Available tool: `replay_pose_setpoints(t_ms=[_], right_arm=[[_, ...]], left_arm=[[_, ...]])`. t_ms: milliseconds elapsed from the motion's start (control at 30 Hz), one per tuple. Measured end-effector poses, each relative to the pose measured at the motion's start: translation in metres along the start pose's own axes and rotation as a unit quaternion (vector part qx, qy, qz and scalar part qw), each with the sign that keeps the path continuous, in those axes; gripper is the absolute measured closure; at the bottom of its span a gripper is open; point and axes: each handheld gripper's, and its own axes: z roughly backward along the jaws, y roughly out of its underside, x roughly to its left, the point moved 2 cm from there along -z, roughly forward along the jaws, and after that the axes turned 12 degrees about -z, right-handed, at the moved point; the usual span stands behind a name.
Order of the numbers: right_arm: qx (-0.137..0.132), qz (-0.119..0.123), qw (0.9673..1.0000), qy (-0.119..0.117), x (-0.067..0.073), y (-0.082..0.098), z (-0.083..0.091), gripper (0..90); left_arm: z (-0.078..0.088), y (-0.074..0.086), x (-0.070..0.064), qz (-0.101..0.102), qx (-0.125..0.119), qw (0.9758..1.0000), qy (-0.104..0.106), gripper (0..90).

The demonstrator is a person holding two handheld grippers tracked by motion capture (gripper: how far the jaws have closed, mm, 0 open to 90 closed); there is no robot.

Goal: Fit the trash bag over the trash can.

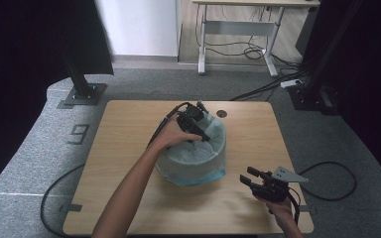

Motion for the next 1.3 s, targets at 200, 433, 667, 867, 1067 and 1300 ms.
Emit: replay_pose_setpoints(t_ms=[200, 433, 667, 867, 1067, 1300], right_arm=[[-0.001, -0.001, 1.0000, 0.001, 0.000, 0.000, 0.001, 46.8], [-0.003, -0.003, 1.0000, 0.004, -0.002, 0.000, 0.003, 46.8], [-0.004, -0.006, 1.0000, 0.007, -0.003, -0.001, 0.003, 46.8], [-0.003, -0.005, 1.0000, 0.006, -0.001, -0.001, 0.000, 46.8], [0.001, -0.003, 1.0000, 0.005, 0.000, 0.000, -0.002, 46.8], [0.002, -0.005, 1.0000, 0.007, -0.003, 0.000, -0.001, 46.8]], left_arm=[[-0.005, -0.001, 0.000, -0.001, 0.010, 0.9999, -0.002, 26.1], [0.016, 0.001, -0.003, -0.012, -0.035, 0.9993, -0.008, 26.1], [0.055, 0.014, -0.009, -0.017, -0.085, 0.9961, -0.012, 26.1], [0.064, 0.029, -0.013, -0.021, -0.075, 0.9968, -0.016, 26.1], [0.051, 0.033, -0.011, -0.017, -0.047, 0.9986, -0.017, 26.3], [0.032, 0.028, -0.010, -0.017, -0.003, 0.9998, -0.009, 26.6]])
